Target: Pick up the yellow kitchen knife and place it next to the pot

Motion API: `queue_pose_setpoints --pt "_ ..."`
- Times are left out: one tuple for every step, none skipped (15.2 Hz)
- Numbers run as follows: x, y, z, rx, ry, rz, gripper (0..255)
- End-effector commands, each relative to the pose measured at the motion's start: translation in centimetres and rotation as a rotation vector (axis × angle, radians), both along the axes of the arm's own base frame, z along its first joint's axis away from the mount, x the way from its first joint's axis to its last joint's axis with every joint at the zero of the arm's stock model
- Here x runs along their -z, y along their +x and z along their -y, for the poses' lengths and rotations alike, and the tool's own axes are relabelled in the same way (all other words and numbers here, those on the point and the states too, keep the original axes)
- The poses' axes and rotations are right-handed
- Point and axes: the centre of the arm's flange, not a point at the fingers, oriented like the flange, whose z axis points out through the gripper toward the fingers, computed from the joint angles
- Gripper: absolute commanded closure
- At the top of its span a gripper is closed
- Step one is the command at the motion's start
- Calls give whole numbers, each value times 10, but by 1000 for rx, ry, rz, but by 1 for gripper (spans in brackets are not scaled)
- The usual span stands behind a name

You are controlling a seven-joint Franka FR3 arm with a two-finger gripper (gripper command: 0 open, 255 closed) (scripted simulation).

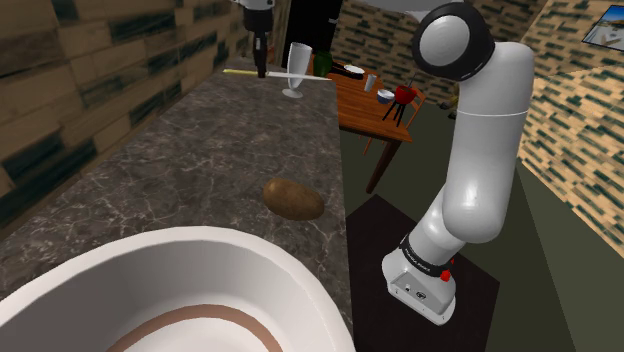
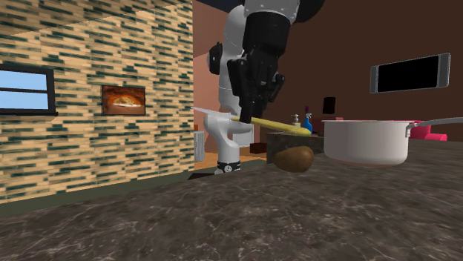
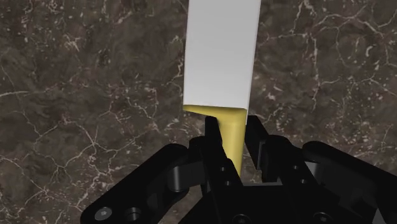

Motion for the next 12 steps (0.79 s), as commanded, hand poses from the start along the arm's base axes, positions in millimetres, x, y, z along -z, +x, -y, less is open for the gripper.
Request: queue_pose_setpoints --pt "-10 0 0 0 0 0 255" --pt "-15 0 0 0 0 0 255" --pt "-21 0 0 0 0 0 255" --pt "-26 0 0 0 0 0 255" --pt "-31 0 0 0 0 0 255" --pt "-36 0 0 0 0 0 255" --pt "-42 0 0 0 0 0 255" --pt "-47 0 0 0 0 0 255" --pt "-52 0 0 0 0 0 255" --pt "-57 0 0 0 0 0 255" --pt "-63 0 0 0 0 0 255" --pt "-68 0 0 0 0 0 255"
